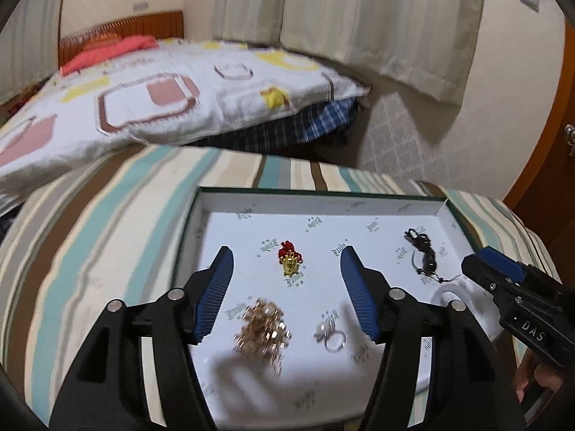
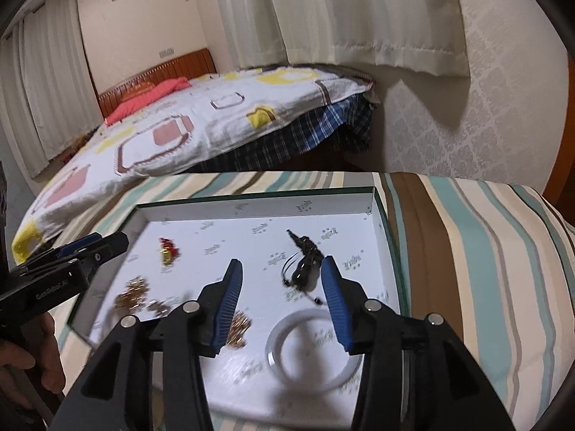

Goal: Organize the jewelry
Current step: 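Open the left tool to drop the charm while the right tool releases the pendant, then withdraw both open tools from the box toward the remaining jewelry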

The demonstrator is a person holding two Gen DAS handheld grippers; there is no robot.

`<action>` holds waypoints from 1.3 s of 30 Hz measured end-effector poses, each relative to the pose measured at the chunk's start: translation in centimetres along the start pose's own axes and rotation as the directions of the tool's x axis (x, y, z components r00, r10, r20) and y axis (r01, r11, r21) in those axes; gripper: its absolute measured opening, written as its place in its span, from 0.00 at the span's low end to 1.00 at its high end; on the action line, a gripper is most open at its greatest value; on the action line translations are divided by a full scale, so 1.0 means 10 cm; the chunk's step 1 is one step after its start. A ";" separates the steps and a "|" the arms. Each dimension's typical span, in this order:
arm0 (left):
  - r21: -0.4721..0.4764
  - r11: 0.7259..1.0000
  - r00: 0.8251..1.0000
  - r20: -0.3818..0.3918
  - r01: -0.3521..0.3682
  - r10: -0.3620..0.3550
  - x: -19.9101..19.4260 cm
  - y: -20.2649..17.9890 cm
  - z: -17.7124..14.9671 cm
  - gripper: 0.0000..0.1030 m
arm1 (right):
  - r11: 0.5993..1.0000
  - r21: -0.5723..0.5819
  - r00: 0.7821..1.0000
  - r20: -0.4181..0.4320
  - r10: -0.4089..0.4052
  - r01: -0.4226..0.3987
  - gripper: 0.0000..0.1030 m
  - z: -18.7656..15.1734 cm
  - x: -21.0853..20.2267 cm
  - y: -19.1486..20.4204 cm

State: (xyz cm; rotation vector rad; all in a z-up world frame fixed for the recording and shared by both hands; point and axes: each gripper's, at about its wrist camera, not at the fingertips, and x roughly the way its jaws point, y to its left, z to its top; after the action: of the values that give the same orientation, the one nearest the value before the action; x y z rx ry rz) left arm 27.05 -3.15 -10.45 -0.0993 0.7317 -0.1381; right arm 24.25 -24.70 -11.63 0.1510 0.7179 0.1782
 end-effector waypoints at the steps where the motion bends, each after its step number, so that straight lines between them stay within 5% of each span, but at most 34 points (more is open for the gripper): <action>1: -0.006 1.000 1.000 0.017 -0.003 0.003 -0.09 0.01 -0.02 0.60 | 1.000 0.003 1.000 0.007 0.004 -0.004 0.45 -0.03 -0.07 0.01; 8: -0.024 1.000 0.996 0.083 -0.017 0.019 -0.56 0.09 -0.20 0.64 | 1.000 -0.004 0.999 0.037 -0.004 0.004 0.45 -0.26 -0.44 0.13; 21: -0.049 0.998 0.997 0.063 -0.030 0.033 -0.94 0.23 -0.69 0.66 | 0.998 0.033 0.998 0.027 -0.050 0.049 0.45 -0.78 -0.91 0.04; 39: -0.025 0.998 0.999 -0.003 -0.054 0.054 -1.04 0.23 -1.20 0.66 | 0.990 0.066 0.990 -0.073 -0.118 0.123 0.45 -1.21 -0.85 -0.23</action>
State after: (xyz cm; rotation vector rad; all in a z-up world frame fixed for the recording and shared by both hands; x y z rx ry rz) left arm 11.55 0.24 -12.80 -0.1038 0.7376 -0.0776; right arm 10.16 -27.83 -15.61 0.1689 0.8001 0.0429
